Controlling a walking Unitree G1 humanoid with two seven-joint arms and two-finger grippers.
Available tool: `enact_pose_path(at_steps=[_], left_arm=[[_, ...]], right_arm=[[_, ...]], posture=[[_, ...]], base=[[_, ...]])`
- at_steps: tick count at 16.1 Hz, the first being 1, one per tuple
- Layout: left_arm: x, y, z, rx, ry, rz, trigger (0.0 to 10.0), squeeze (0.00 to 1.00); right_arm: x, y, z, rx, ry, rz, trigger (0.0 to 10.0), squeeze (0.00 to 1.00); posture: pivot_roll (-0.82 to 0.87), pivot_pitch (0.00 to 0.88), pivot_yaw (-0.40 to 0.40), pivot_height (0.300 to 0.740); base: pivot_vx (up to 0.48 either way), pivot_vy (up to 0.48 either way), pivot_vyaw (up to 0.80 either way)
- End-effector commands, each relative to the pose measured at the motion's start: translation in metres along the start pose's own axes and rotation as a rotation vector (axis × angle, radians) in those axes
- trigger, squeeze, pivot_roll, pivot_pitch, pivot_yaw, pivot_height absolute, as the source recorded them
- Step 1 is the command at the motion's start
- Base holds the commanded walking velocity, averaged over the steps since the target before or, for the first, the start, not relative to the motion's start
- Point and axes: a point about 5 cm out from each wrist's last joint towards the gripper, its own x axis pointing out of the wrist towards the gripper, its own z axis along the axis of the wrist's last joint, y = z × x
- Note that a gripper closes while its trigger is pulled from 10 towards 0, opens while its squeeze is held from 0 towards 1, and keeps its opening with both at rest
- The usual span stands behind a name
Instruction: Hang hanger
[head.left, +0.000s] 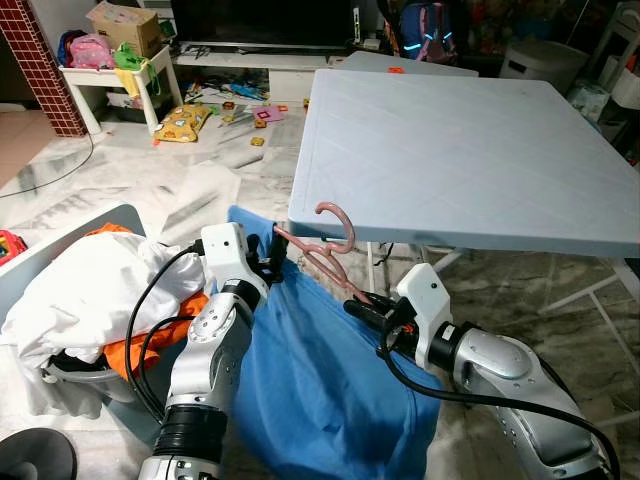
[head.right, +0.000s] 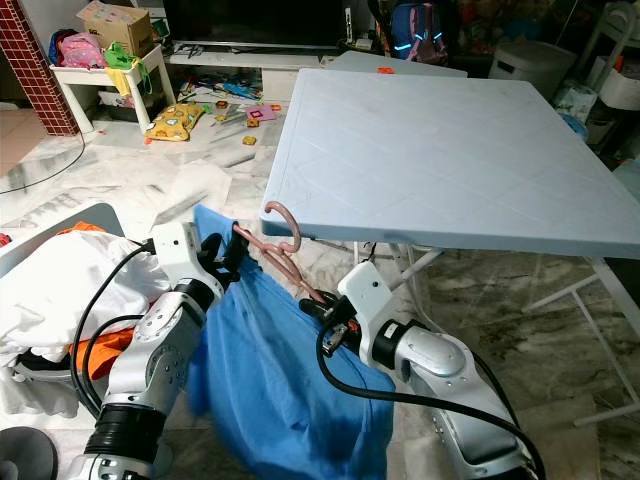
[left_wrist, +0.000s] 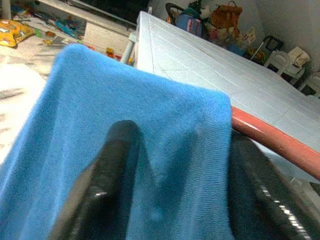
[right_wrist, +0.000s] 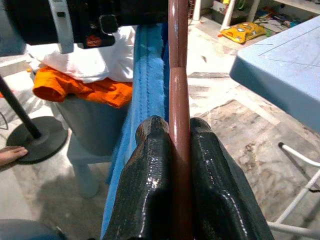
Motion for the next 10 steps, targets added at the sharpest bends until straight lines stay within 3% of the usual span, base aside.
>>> enact_pose_path(at_steps=[1,8,10], left_arm=[[0.003,0.0,0.006,0.023,-0.018,0.006,0.0,0.0],[0.002,0.003,0.005,0.048,-0.025,0.018,0.0,0.0],[0.002,0.006,0.008,0.066,-0.036,0.028,0.0,0.0]], right_arm=[[0.0,-0.006,0.008,-0.027,-0.032,-0.021,10.0,0.0],[-0.003,-0.03,-0.001,-0.063,0.034,-0.162,10.0,0.0],[-0.008,-0.04,-0.011,-0.144,0.086,-0.206,10.0,0.0]], posture=[[-0.15,0.0,-0.035,0.74],[-0.15,0.0,-0.035,0.74],[-0.15,0.0,-0.035,0.74]], base=[[0.0,0.0,0.0],[0.0,0.0,0.0],[0.0,0.0,0.0]])
